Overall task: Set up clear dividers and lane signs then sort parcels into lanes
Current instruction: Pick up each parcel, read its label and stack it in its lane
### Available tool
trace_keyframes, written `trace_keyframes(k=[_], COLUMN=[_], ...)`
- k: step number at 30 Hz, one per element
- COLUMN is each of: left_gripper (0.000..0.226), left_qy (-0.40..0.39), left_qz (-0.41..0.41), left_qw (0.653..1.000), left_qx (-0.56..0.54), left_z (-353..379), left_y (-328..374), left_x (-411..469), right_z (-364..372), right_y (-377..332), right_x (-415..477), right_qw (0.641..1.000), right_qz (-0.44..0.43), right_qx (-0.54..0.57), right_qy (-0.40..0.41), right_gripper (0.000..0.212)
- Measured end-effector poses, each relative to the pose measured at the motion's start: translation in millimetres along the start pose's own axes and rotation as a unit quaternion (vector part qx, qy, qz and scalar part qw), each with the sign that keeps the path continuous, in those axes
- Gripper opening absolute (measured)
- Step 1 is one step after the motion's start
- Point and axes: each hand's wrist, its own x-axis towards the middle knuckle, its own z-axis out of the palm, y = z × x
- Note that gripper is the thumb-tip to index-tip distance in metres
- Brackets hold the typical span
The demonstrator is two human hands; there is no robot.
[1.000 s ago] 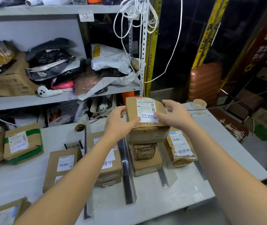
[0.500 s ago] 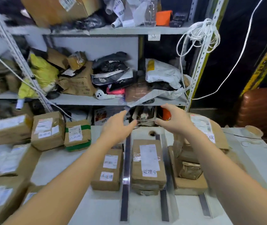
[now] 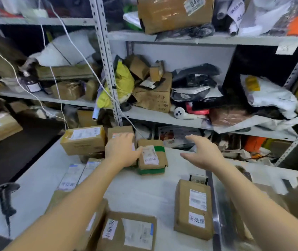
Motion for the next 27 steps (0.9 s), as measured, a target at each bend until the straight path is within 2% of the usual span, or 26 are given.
trace_keyframes(k=[4,11,15,17,21,25,27], left_gripper=[0.066,0.071,0.063,0.060,0.077,0.079,0.073], left_qy=[-0.023,-0.049,-0.060,-0.062,-0.080,-0.108,-0.122], left_qz=[-0.022,-0.105,-0.141,-0.173,-0.224,-0.245,-0.246], left_qw=[0.998,0.993,0.988,0.983,0.970,0.957,0.944], left_qx=[0.050,0.028,0.017,0.002,-0.043,-0.110,-0.182], left_z=[6,23,39,46,66,85,91], left_y=[-90,-233,-300,-325,-358,-367,-367], left_x=[26,69,94,104,120,127,129], right_z=[36,96,133,151,181,197,205], right_y=[-70,-177,-223,-243,-276,-299,-303], right_x=[43,125,165,178,198,213,219], right_qw=[1.000,0.997,0.993,0.990,0.985,0.977,0.971], right_qz=[-0.011,-0.030,-0.032,-0.032,-0.018,-0.011,-0.002], right_qx=[-0.009,0.028,0.060,0.089,0.134,0.178,0.197], right_qy=[-0.019,-0.070,-0.100,-0.103,-0.111,-0.119,-0.134], right_gripper=[0.074,0.074,0.073,0.069,0.072,0.044,0.048])
